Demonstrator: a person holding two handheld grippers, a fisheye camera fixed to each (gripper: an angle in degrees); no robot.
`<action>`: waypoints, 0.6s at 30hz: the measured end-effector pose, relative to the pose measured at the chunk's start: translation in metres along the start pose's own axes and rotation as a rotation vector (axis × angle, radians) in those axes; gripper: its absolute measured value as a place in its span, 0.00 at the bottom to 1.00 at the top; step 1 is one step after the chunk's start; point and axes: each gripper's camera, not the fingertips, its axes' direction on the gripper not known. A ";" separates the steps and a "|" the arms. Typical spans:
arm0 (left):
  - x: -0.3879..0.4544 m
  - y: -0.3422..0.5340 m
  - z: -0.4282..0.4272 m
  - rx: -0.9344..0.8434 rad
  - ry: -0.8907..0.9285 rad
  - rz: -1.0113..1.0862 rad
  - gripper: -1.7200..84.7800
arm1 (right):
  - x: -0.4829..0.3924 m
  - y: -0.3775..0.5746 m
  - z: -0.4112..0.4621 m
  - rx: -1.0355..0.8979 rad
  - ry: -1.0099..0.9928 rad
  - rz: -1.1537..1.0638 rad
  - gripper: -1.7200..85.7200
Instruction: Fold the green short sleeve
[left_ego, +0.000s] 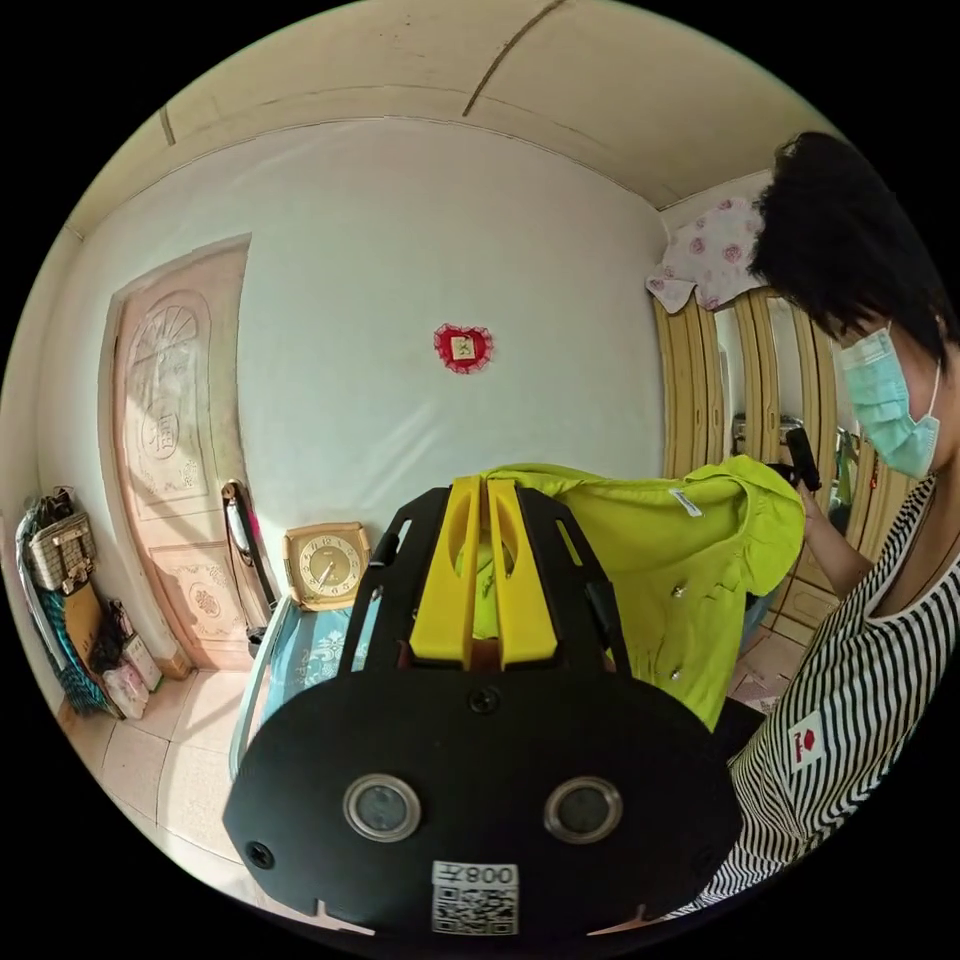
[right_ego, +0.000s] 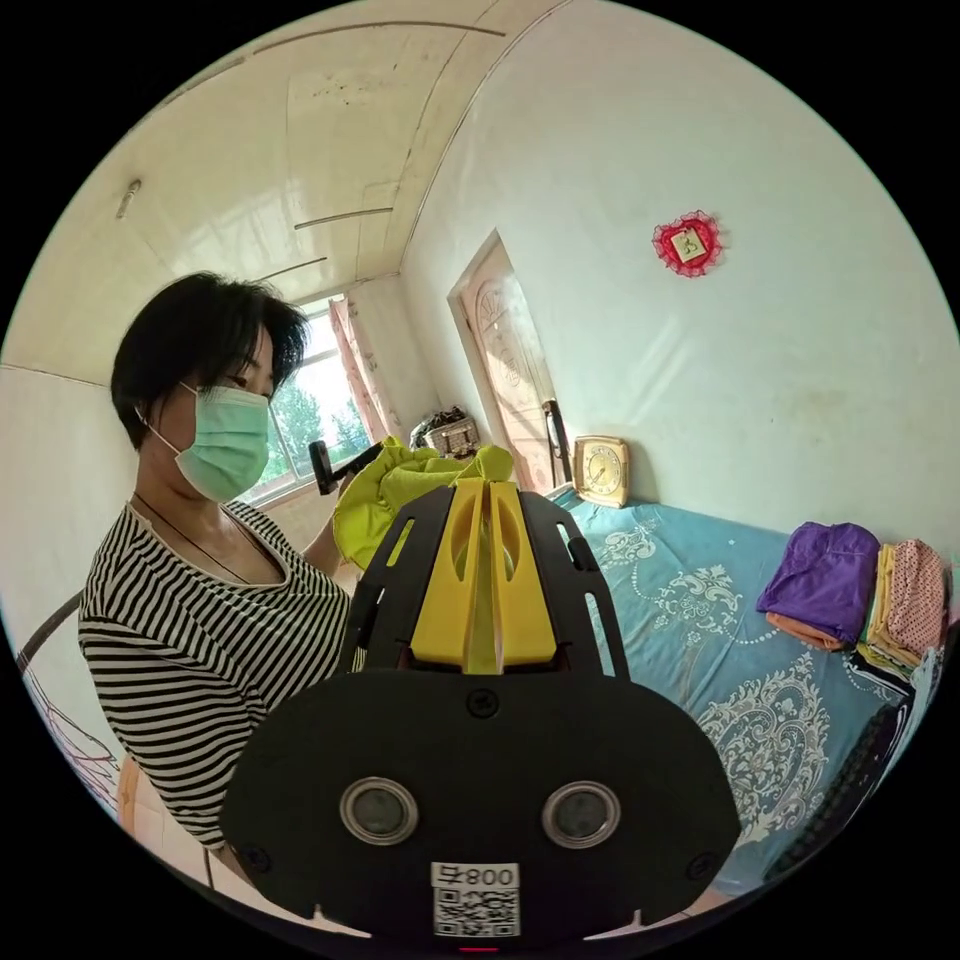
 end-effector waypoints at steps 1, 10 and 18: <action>-0.011 -0.005 0.027 -0.030 0.005 -0.003 0.03 | 0.027 -0.006 0.001 -0.013 0.014 0.014 0.02; -0.116 0.011 0.314 -0.408 -0.023 -0.116 0.04 | 0.309 -0.044 0.054 -0.203 0.168 0.283 0.03; -0.194 0.128 0.515 -0.886 -0.073 -0.234 0.07 | 0.581 0.035 0.099 -0.442 0.442 0.857 0.04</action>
